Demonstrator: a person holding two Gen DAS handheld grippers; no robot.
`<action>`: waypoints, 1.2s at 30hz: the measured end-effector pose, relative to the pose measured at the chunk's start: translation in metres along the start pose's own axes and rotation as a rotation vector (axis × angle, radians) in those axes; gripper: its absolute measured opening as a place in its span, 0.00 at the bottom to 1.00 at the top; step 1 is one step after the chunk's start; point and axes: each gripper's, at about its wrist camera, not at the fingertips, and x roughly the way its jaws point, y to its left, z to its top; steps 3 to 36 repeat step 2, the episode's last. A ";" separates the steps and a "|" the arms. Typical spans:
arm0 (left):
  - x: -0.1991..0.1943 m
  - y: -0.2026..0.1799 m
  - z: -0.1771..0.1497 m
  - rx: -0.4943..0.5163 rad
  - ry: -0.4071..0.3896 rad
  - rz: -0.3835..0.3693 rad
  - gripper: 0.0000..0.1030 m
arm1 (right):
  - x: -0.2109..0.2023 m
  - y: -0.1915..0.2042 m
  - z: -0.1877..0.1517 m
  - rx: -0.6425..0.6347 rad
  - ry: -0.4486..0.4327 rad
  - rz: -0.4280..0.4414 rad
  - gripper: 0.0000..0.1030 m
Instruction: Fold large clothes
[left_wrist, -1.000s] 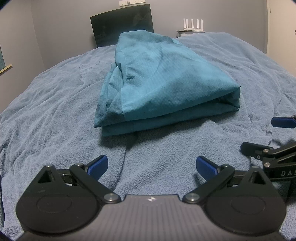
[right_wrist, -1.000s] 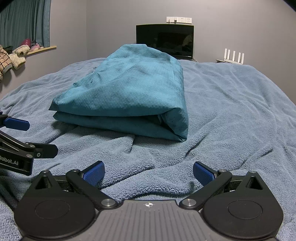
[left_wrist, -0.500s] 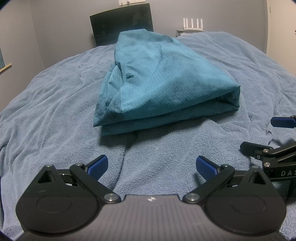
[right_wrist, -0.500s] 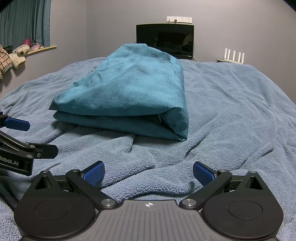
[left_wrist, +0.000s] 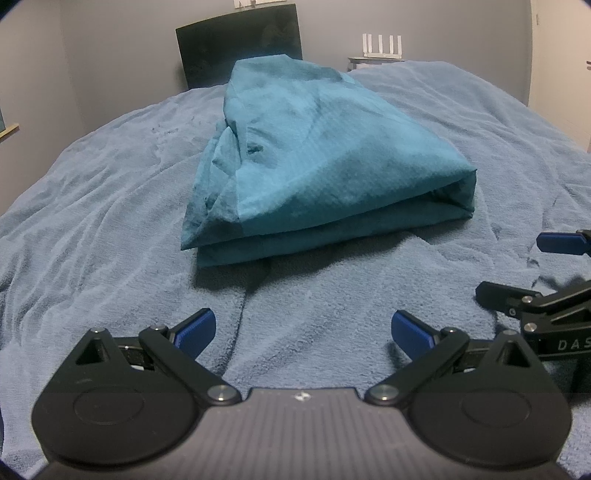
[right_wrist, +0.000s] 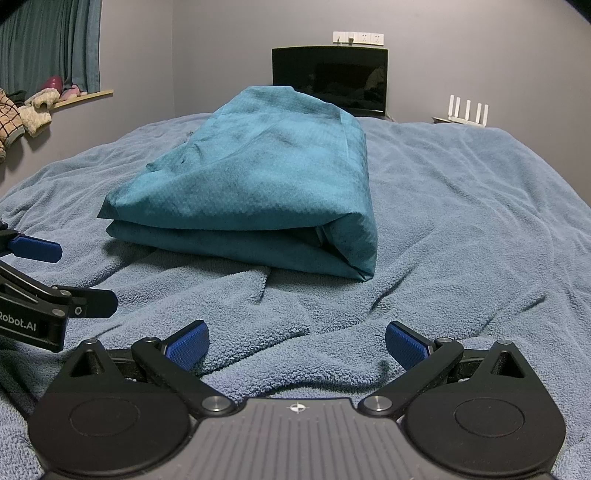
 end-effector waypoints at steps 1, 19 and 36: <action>0.000 0.000 0.000 -0.001 0.001 -0.004 0.99 | 0.000 0.000 0.000 0.000 0.000 0.000 1.00; -0.001 0.000 0.000 -0.002 0.001 -0.008 0.99 | 0.000 0.000 0.000 0.000 0.000 0.000 1.00; -0.001 0.000 0.000 -0.002 0.001 -0.008 0.99 | 0.000 0.000 0.000 0.000 0.000 0.000 1.00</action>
